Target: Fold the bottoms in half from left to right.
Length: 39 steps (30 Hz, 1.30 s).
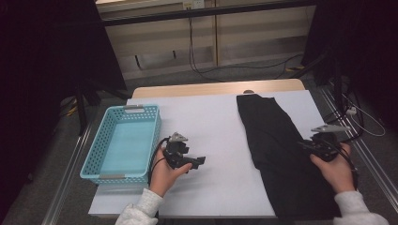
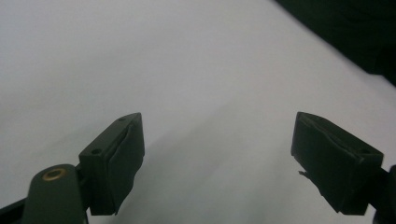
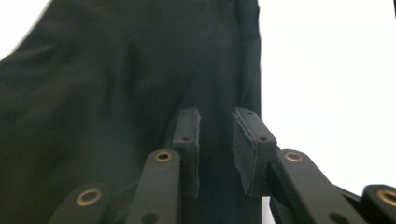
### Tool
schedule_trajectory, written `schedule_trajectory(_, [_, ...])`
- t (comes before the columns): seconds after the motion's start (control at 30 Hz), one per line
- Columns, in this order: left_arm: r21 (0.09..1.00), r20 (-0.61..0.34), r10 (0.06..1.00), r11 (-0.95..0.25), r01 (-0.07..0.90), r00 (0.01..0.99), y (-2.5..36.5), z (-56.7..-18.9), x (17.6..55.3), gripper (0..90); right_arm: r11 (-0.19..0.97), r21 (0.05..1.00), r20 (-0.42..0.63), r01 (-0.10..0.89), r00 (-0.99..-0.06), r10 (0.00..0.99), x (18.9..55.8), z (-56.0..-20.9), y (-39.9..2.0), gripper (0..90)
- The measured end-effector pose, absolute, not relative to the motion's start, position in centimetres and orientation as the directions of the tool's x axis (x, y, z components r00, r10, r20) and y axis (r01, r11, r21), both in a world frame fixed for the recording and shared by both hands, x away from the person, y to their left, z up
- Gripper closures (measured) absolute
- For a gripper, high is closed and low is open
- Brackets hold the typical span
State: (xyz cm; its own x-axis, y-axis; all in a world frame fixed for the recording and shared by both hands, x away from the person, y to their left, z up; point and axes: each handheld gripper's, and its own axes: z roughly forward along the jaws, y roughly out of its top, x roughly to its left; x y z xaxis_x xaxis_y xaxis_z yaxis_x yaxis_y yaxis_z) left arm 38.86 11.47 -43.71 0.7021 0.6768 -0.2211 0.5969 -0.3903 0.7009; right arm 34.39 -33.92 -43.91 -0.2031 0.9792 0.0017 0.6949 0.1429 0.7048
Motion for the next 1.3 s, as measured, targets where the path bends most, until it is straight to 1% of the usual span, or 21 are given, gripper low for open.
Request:
schedule_trajectory(0.07, [0.705, -0.219, 0.676, -0.389, 0.593, 0.704, 11.5, -43.6, 39.0, 17.3, 0.138, 0.703, -0.020, 0.697, -0.175, 0.984, 35.8, -44.2, -33.8, 72.4])
schedule_trajectory(0.13, [0.702, -0.223, 0.673, -0.391, 0.595, 0.705, 11.5, -43.7, 39.1, 17.4, 0.150, 0.692, -0.033, 0.706, -0.176, 0.984, 36.8, -44.5, -33.8, 73.7])
schedule_trajectory(0.17, [0.701, -0.227, 0.672, -0.390, 0.597, 0.705, 11.6, -43.7, 39.1, 17.3, 0.150, 0.684, -0.029, 0.714, -0.179, 0.983, 37.2, -44.7, -33.8, 78.0])
schedule_trajectory(0.2, [0.701, -0.233, 0.672, -0.385, 0.600, 0.703, 11.6, -43.8, 39.1, 17.4, 0.150, 0.671, -0.012, 0.726, -0.191, 0.981, 37.5, -45.0, -33.7, 79.9])
schedule_trajectory(0.23, [0.699, -0.233, 0.672, -0.387, 0.602, 0.703, 11.6, -43.9, 39.1, 17.3, 0.156, 0.664, -0.023, 0.731, -0.189, 0.982, 37.8, -45.1, -33.6, 80.1])
schedule_trajectory(0.27, [0.697, -0.232, 0.670, -0.391, 0.601, 0.705, 11.6, -44.0, 39.1, 17.4, 0.165, 0.671, -0.020, 0.723, -0.205, 0.979, 37.9, -45.2, -33.6, 87.7])
schedule_trajectory(0.3, [0.694, -0.233, 0.670, -0.393, 0.604, 0.704, 11.7, -44.0, 39.2, 17.5, 0.172, 0.665, -0.013, 0.727, -0.219, 0.976, 38.1, -45.1, -33.5, 89.9])
schedule_trajectory(0.37, [0.693, -0.236, 0.675, -0.387, 0.608, 0.699, 11.7, -44.1, 39.2, 17.4, 0.191, 0.655, -0.039, 0.731, -0.220, 0.975, 38.3, -44.9, -33.3, 90.0])
schedule_trajectory(0.5, [0.698, -0.240, 0.675, -0.380, 0.608, 0.698, 11.9, -44.1, 39.1, 17.5, 0.176, 0.670, -0.027, 0.721, -0.213, 0.977, 38.1, -43.5, -33.9, 90.0])
schedule_trajectory(0.6, [0.697, -0.239, 0.677, -0.380, 0.609, 0.696, 12.0, -44.1, 39.1, 17.5, 0.192, 0.670, -0.067, 0.717, -0.199, 0.978, 37.9, -42.6, -34.6, 90.0])
schedule_trajectory(0.7, [0.690, -0.240, 0.678, -0.384, 0.613, 0.695, 12.0, -44.1, 39.0, 17.5, 0.186, 0.647, -0.068, 0.740, -0.187, 0.980, 38.0, -43.2, -35.4, 89.3])
schedule_trajectory(0.73, [0.691, -0.236, 0.681, -0.384, 0.612, 0.693, 11.9, -44.1, 39.0, 17.5, 0.199, 0.636, -0.089, 0.745, -0.185, 0.979, 38.1, -43.5, -35.4, 87.1])
schedule_trajectory(0.8, [0.691, -0.235, 0.678, -0.387, 0.611, 0.696, 12.0, -44.1, 39.0, 17.4, 0.190, 0.640, -0.092, 0.745, -0.172, 0.981, 38.3, -44.0, -35.0, 66.5])
schedule_trajectory(0.83, [0.690, -0.231, 0.680, -0.390, 0.610, 0.696, 12.1, -44.1, 39.0, 17.1, 0.203, 0.650, -0.103, 0.732, -0.180, 0.978, 38.5, -44.1, -34.7, 68.7])
schedule_trajectory(0.87, [0.692, -0.226, 0.685, -0.389, 0.609, 0.693, 12.1, -44.1, 39.0, 16.7, 0.220, 0.660, -0.106, 0.719, -0.200, 0.974, 38.6, -44.1, -34.3, 68.3])
schedule_trajectory(0.97, [0.686, -0.223, 0.688, -0.393, 0.613, 0.691, 12.3, -44.3, 39.0, 16.0, 0.238, 0.682, -0.117, 0.692, -0.218, 0.969, 39.6, -43.8, -32.3, 53.7])
schedule_trajectory(1.0, [0.683, -0.224, 0.688, -0.395, 0.615, 0.690, 12.3, -44.3, 38.9, 15.7, 0.240, 0.691, -0.107, 0.682, -0.232, 0.967, 40.0, -43.7, -31.6, 53.2])
schedule_trajectory(1.07, [0.680, -0.219, 0.690, -0.399, 0.615, 0.690, 12.4, -44.4, 38.9, 14.8, 0.220, 0.722, -0.062, 0.656, -0.255, 0.965, 40.9, -43.4, -30.1, 46.7])
schedule_trajectory(1.13, [0.683, -0.216, 0.696, -0.393, 0.615, 0.685, 12.4, -44.3, 39.0, 13.9, 0.215, 0.727, -0.037, 0.652, -0.275, 0.961, 42.0, -43.5, -28.6, 44.1])
schedule_trajectory(1.2, [0.683, -0.211, 0.700, -0.394, 0.615, 0.682, 12.5, -44.3, 38.9, 13.5, 0.199, 0.742, -0.006, 0.641, -0.290, 0.957, 42.9, -43.6, -27.0, 38.3])
schedule_trajectory(1.3, [0.683, -0.214, 0.706, -0.386, 0.621, 0.675, 12.6, -44.3, 38.9, 12.9, 0.205, 0.743, 0.015, 0.637, -0.322, 0.947, 44.2, -43.9, -24.4, 34.9])
